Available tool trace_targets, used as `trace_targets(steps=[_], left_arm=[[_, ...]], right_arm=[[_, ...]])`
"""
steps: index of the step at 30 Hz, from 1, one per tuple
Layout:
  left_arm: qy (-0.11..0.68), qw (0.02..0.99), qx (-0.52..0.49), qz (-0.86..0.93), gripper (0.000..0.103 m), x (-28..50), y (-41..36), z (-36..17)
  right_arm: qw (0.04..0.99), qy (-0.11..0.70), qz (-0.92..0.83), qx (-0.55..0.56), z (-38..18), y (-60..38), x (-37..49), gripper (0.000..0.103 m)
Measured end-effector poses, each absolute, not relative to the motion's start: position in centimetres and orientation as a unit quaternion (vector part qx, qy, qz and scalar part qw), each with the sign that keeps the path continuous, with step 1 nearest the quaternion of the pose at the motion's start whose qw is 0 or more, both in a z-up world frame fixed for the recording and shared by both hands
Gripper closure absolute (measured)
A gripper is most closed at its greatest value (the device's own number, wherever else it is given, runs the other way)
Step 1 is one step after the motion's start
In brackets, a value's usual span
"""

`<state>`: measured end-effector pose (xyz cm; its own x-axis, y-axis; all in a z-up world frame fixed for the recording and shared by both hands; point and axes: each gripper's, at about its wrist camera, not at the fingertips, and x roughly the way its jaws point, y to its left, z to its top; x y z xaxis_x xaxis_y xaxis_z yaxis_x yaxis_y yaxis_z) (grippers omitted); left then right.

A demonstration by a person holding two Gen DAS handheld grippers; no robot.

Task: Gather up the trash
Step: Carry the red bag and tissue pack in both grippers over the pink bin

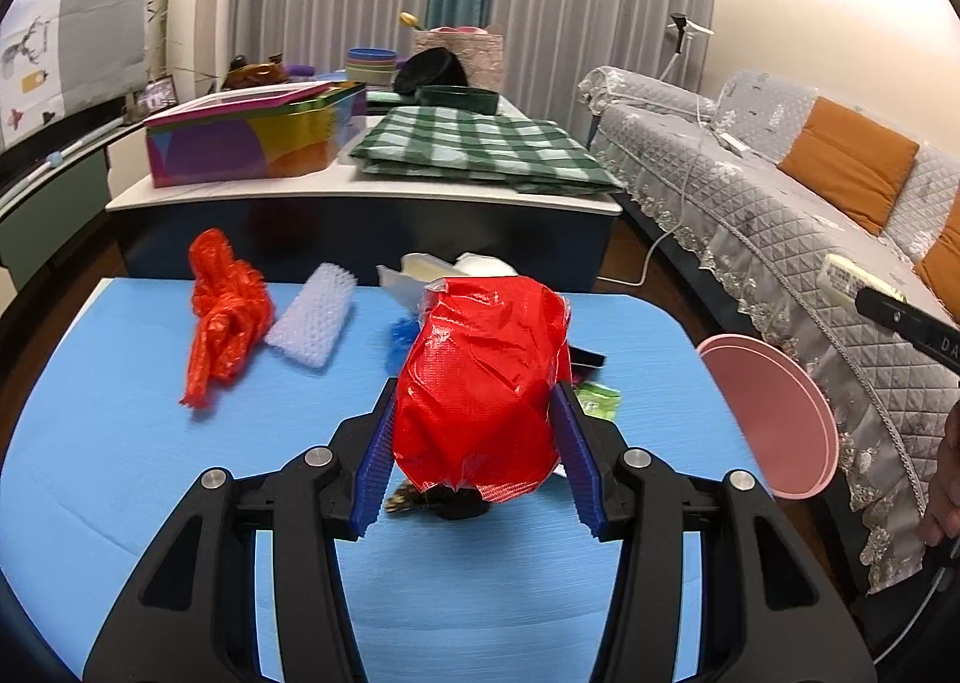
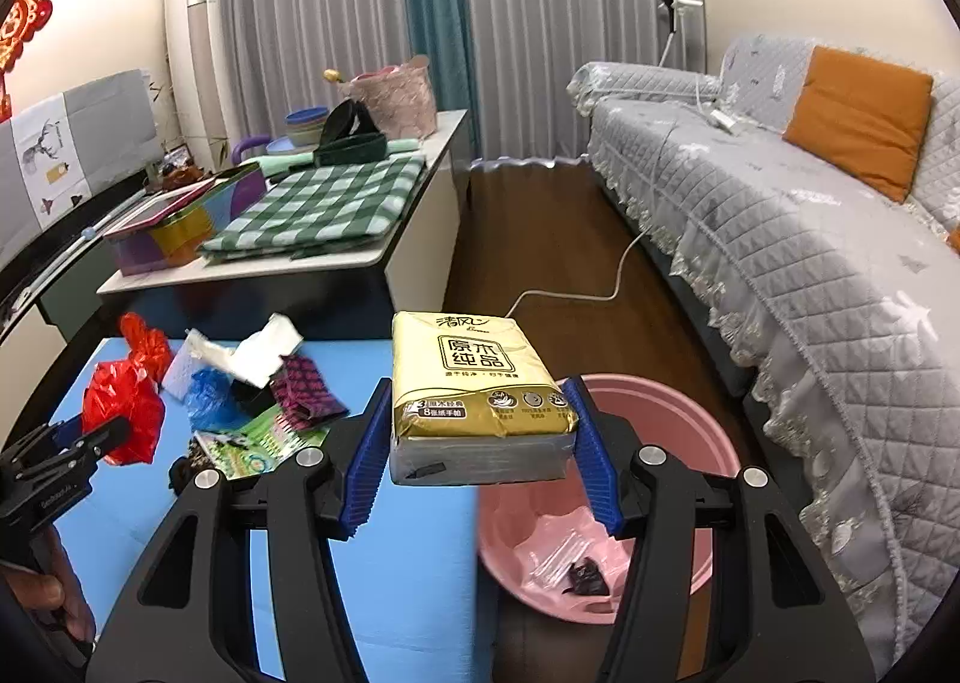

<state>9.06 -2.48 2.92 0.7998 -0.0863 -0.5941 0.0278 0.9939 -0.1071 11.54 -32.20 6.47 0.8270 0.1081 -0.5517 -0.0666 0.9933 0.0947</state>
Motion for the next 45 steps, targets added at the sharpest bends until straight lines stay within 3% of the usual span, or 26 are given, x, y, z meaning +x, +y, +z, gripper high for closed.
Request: trace_targets(steps=[21, 45], left_arm=[[0.319, 0.943, -0.019, -0.089, 0.054, 12.3, -11.5, 3.8], [0.344, 0.926, -0.004, -0.158, 0.054, 17.9, -23.1, 0.0]], right_arm=[[0.965, 0.26, -0.036, 0.017, 9.2, -38.8, 12.0, 0.047], [0.952, 0.294, -0.075, 0.032, 4.9, -43.1, 15.7, 0.047]])
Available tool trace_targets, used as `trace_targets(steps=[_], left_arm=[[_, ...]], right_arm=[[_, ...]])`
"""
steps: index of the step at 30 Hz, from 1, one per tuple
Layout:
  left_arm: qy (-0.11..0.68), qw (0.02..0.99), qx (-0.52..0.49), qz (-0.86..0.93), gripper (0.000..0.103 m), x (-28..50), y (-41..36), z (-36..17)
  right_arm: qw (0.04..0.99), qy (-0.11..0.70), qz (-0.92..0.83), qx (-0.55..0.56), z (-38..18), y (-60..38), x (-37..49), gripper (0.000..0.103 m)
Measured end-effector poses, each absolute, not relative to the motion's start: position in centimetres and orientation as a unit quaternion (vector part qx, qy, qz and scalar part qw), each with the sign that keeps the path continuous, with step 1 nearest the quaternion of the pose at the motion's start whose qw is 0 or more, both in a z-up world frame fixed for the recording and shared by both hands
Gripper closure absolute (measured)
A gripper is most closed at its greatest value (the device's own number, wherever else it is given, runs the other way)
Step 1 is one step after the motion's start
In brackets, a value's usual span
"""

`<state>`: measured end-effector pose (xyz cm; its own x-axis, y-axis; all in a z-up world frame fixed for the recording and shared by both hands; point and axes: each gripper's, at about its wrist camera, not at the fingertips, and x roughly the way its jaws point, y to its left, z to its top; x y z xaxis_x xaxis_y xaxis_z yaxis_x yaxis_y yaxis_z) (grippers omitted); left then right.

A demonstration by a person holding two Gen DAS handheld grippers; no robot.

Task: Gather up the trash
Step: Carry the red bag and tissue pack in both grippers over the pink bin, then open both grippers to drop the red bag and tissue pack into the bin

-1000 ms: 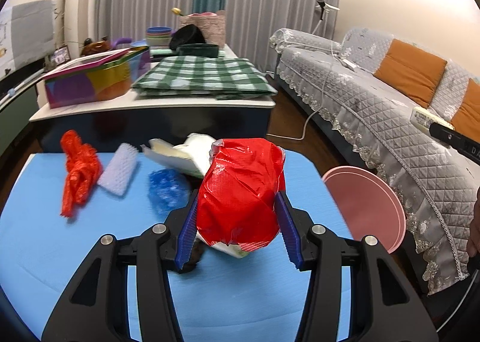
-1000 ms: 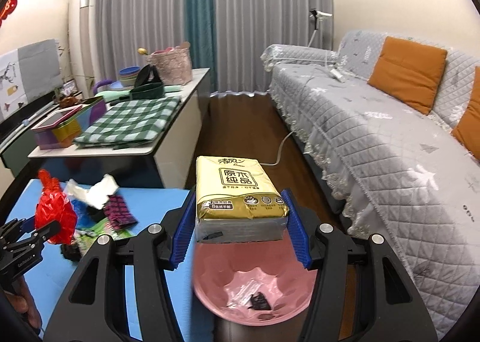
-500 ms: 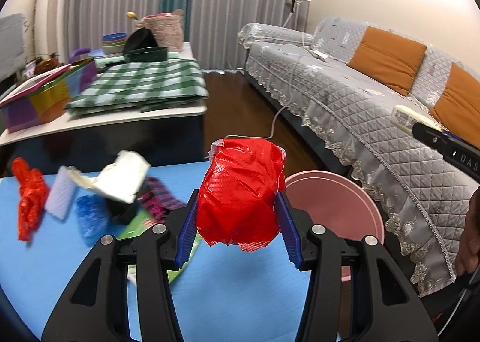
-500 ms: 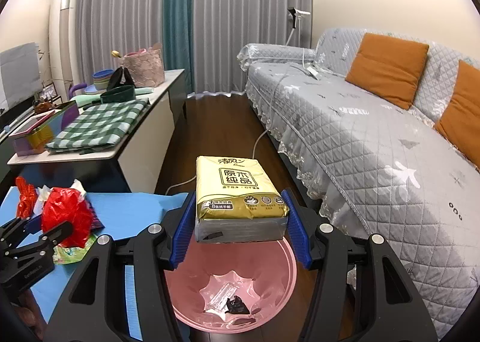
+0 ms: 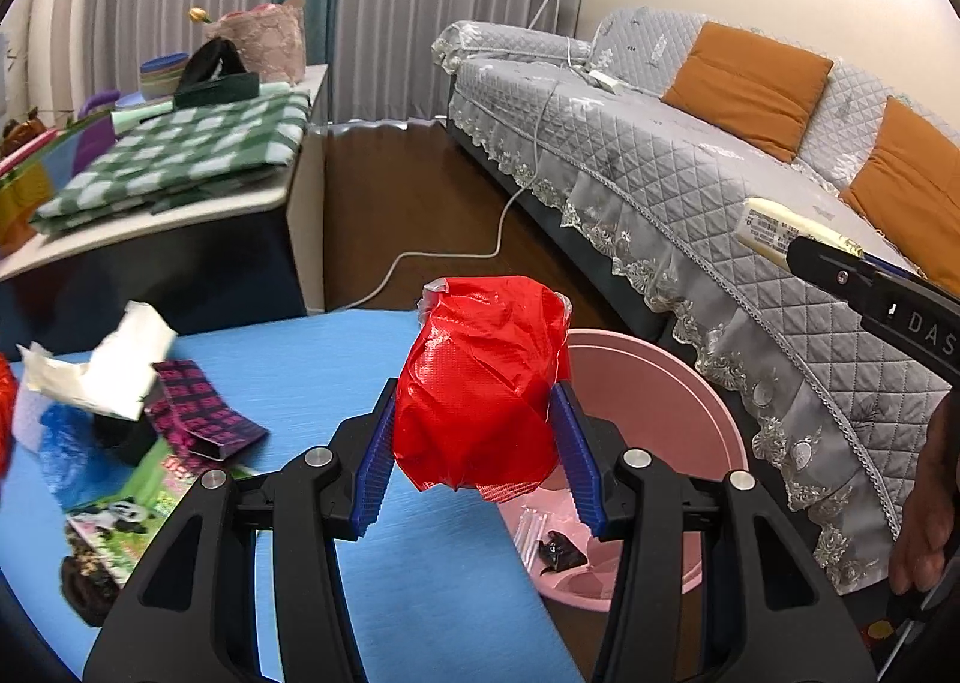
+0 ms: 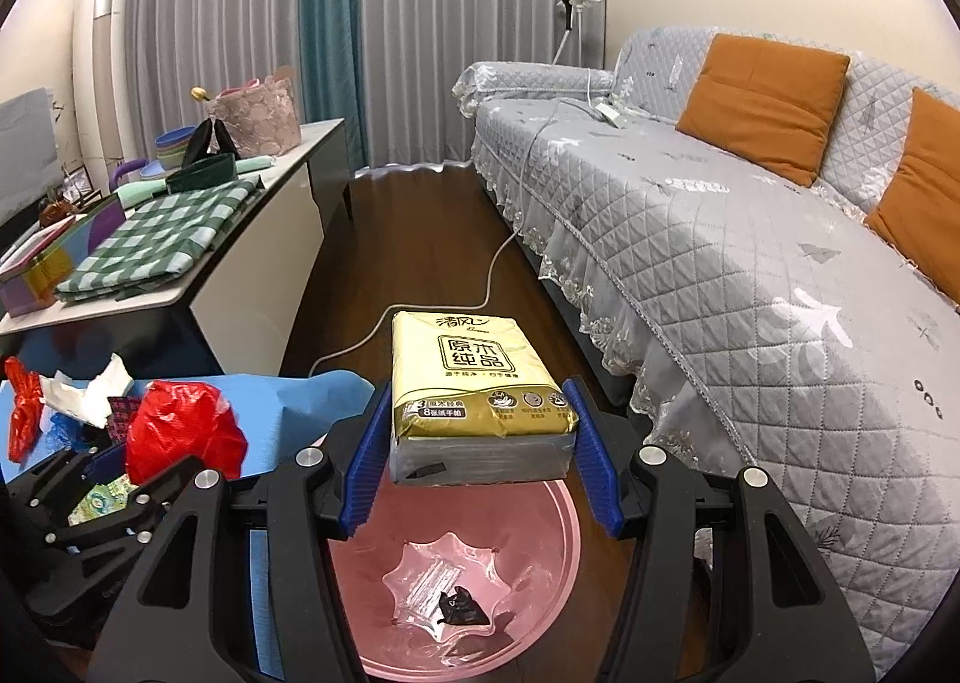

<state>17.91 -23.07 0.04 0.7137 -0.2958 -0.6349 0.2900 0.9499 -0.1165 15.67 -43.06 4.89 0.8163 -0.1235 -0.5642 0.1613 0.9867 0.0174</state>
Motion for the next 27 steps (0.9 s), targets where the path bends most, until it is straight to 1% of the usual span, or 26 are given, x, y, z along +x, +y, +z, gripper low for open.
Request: trace_targets(steps=[8, 12, 13, 14, 15, 16, 27], left_arm=[[0.358, 0.919, 0.001, -0.163, 0.054, 19.0, -24.6, -1.6], [0.362, 0.915, 0.0, -0.177, 0.053, 19.2, -25.3, -1.7], [0.363, 0.914, 0.0, -0.181, 0.053, 19.3, -25.5, -1.8], [0.364, 0.913, 0.001, -0.184, 0.052, 19.3, -25.5, -1.7], [0.363, 0.913, 0.004, -0.185, 0.046, 19.1, -25.6, -1.6], [0.36, 0.914, 0.005, -0.184, 0.044, 19.0, -25.6, -1.5], [0.351, 0.922, 0.001, -0.164, 0.045, 17.1, -22.5, -0.3]], right_arm=[[0.95, 0.301, -0.076, 0.041, 4.0, -43.4, 16.5, 0.047], [0.948, 0.305, -0.082, 0.045, 3.9, -43.7, 16.7, 0.044], [0.947, 0.306, -0.088, 0.047, 3.8, -43.8, 16.7, 0.036], [0.946, 0.305, -0.093, 0.05, 3.9, -44.0, 16.7, 0.032], [0.947, 0.303, -0.096, 0.054, 3.9, -44.2, 16.7, 0.029], [0.946, 0.303, -0.097, 0.062, 3.9, -44.4, 16.7, 0.028], [0.947, 0.299, -0.091, 0.079, 4.3, -44.0, 16.4, 0.027]])
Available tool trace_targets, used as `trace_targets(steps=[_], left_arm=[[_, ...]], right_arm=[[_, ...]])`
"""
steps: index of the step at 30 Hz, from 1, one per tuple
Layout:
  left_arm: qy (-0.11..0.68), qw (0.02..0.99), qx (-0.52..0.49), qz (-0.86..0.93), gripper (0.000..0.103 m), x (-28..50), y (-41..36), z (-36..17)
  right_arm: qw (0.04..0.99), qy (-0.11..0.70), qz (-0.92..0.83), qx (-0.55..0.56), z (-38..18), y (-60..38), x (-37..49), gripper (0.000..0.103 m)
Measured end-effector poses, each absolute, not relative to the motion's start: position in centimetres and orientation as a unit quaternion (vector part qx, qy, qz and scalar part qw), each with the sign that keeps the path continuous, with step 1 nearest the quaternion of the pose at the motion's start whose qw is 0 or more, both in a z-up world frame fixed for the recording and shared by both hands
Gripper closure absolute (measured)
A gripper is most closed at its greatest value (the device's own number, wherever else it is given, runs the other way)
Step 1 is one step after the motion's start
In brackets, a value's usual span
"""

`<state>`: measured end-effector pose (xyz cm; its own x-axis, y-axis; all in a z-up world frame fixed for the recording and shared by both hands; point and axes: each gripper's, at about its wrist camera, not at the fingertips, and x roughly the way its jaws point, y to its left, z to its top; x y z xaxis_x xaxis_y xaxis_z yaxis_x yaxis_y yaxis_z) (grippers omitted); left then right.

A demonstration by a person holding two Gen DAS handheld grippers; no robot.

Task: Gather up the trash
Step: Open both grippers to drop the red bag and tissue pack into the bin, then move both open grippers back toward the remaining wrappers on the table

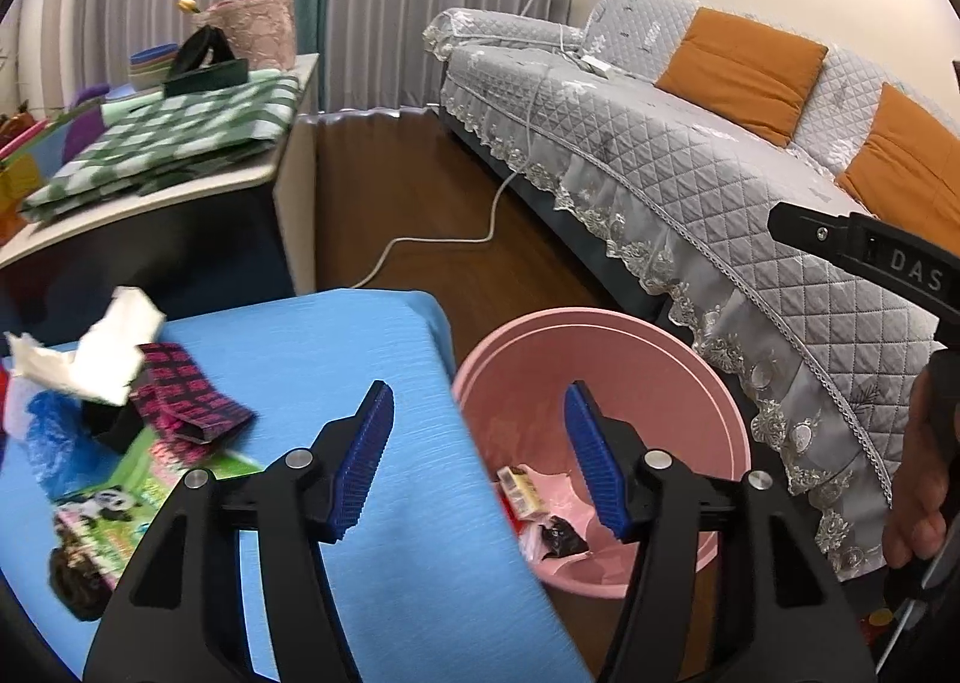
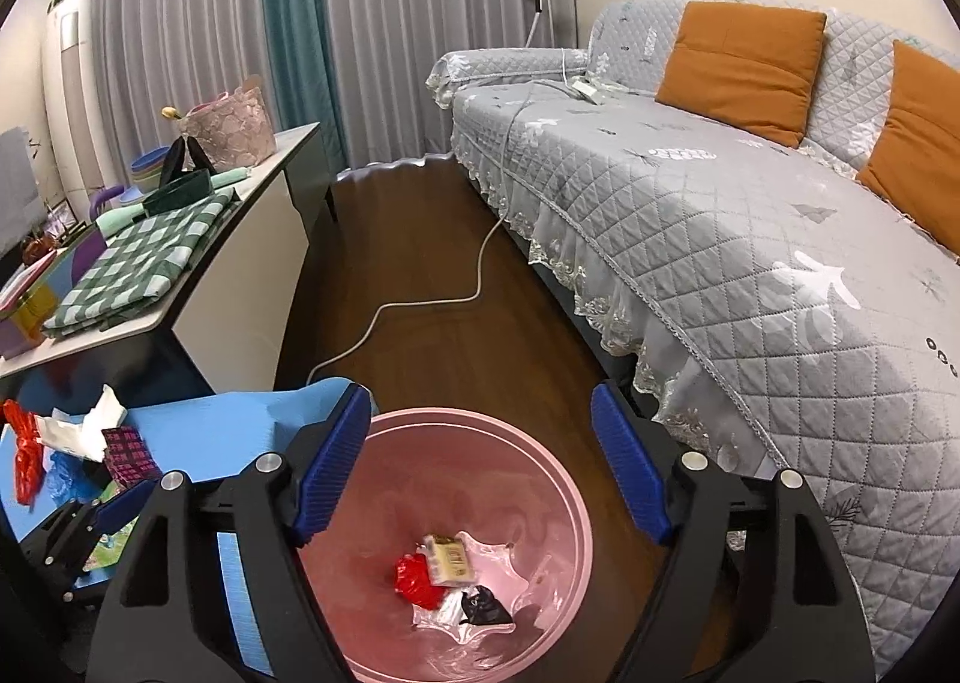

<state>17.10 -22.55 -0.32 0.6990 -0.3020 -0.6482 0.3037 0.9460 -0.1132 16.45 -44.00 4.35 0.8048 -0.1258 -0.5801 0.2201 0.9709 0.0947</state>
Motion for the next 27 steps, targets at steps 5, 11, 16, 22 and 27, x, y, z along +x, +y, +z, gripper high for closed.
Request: trace_targets(steps=[5, 11, 16, 22, 27], left_arm=[[0.343, 0.927, -0.002, -0.152, 0.045, 16.1, -20.1, 1.0], [0.327, 0.935, -0.006, -0.134, 0.045, 14.8, -16.7, 2.8], [0.317, 0.941, -0.014, -0.119, 0.045, 13.7, -13.9, 4.0], [0.305, 0.946, -0.023, -0.108, 0.047, 12.2, -10.9, 5.2], [0.298, 0.949, -0.03, -0.099, 0.052, 11.1, -8.6, 5.9]], right_arm=[[0.95, 0.293, -0.081, 0.075, 5.0, -42.7, 16.3, 0.027], [0.957, 0.274, -0.068, 0.063, 6.7, -40.6, 15.3, 0.027], [0.964, 0.255, -0.057, 0.058, 8.3, -38.7, 14.1, 0.027], [0.966, 0.249, -0.039, 0.05, 9.5, -36.0, 13.4, 0.028], [0.968, 0.244, -0.025, 0.045, 10.3, -33.7, 12.9, 0.028]])
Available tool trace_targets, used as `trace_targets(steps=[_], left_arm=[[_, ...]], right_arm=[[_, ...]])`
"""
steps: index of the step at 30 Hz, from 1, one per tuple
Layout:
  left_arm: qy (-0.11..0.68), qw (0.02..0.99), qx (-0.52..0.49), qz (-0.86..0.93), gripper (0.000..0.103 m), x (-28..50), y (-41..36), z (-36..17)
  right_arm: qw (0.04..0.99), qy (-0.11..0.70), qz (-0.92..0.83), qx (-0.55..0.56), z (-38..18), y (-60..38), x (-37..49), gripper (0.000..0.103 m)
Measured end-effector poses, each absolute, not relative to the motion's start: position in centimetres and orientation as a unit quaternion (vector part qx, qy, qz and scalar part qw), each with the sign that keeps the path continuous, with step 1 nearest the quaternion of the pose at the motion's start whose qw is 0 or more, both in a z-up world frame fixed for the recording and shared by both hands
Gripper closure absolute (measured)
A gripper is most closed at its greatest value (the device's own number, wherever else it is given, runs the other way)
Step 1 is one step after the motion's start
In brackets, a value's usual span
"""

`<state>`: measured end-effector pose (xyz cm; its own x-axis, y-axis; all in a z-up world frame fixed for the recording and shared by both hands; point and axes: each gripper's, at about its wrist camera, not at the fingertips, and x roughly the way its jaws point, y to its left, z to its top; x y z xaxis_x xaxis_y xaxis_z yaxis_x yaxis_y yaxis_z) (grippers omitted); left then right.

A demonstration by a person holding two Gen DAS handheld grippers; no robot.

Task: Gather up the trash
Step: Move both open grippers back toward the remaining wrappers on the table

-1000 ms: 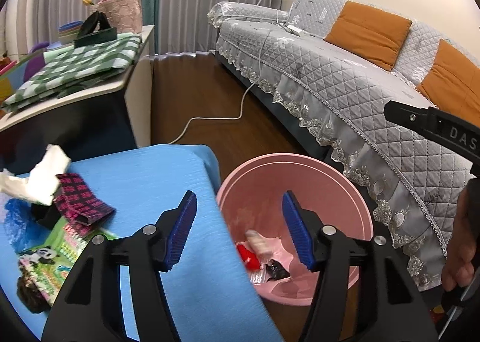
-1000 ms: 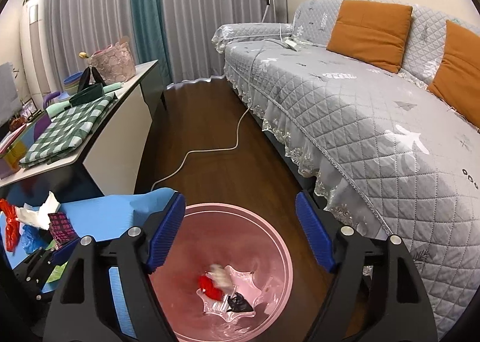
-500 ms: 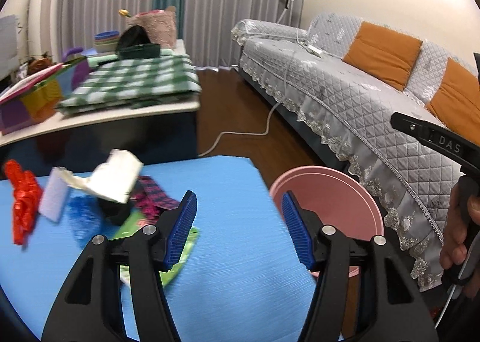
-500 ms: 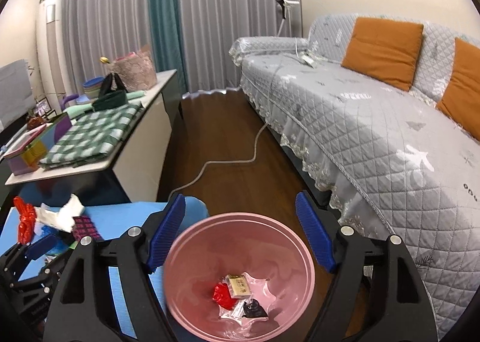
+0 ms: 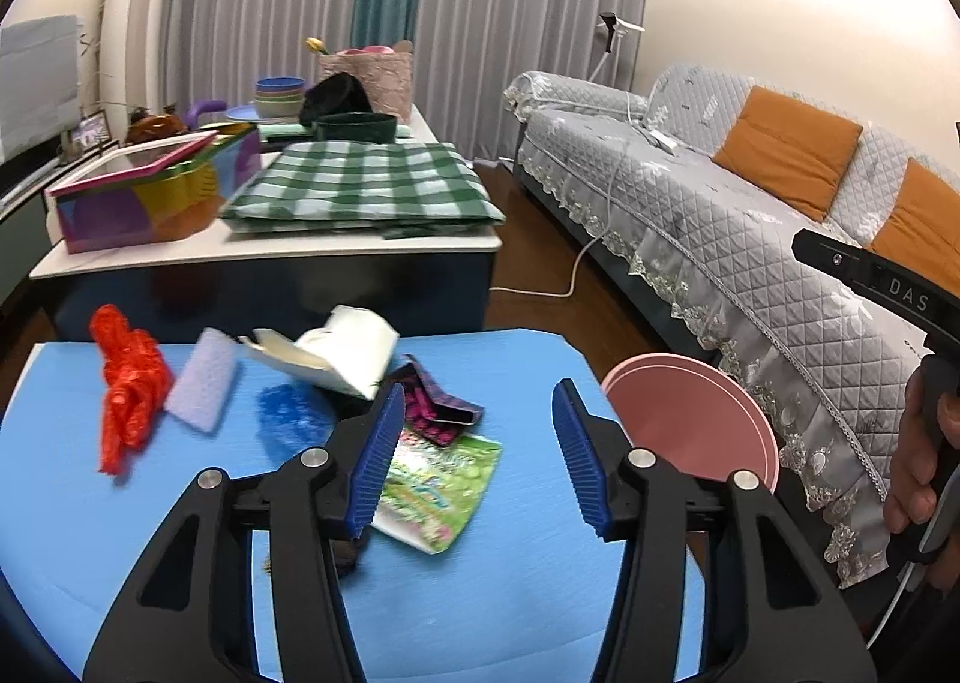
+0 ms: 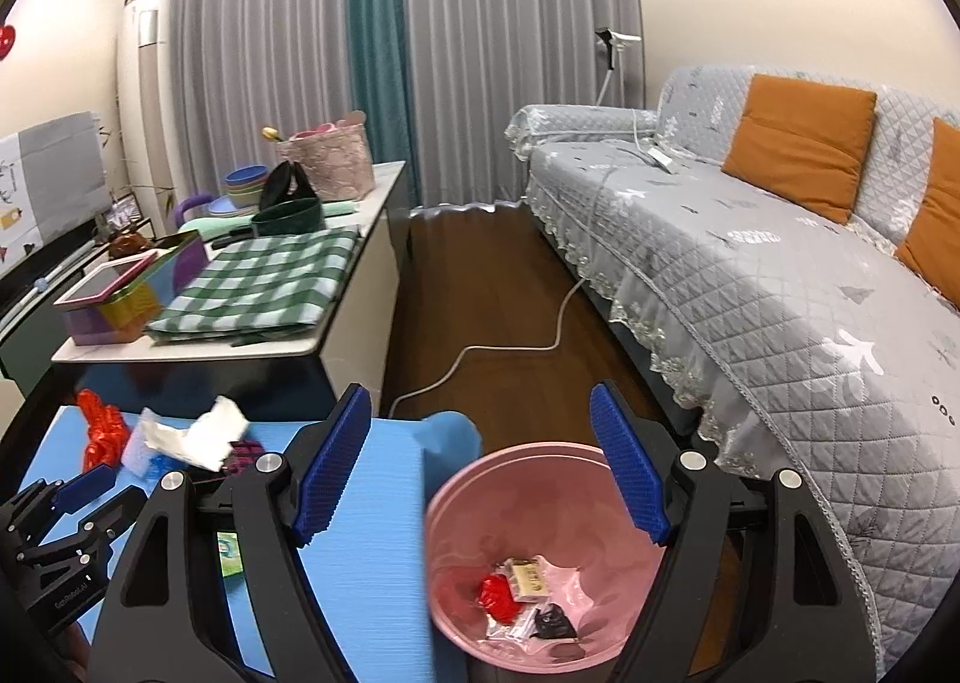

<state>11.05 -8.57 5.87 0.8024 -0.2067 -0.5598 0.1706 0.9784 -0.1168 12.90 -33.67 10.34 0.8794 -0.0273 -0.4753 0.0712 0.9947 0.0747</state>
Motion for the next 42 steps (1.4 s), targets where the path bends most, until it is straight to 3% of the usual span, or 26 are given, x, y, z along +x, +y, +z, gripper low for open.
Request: trace_targets(steps=[18, 25, 31, 42], left_arm=[[0.272, 0.961, -0.035, -0.03, 0.053, 8.3, 3.5, 9.2], [0.265, 0.964, -0.029, -0.013, 0.053, 9.4, 8.9, 11.0], [0.276, 0.958, -0.072, 0.015, 0.053, 10.1, 12.6, 8.6], [0.312, 0.941, -0.115, 0.065, 0.053, 12.2, 16.2, 3.6]], right_arm=[[0.968, 0.241, 0.041, 0.048, 11.9, -26.3, 12.2, 0.029], [0.957, 0.272, 0.081, 0.066, 10.1, -23.9, 13.1, 0.036], [0.949, 0.296, 0.093, 0.057, 7.9, -22.1, 14.0, 0.044], [0.935, 0.338, 0.101, 0.047, 3.8, -20.5, 17.9, 0.046]])
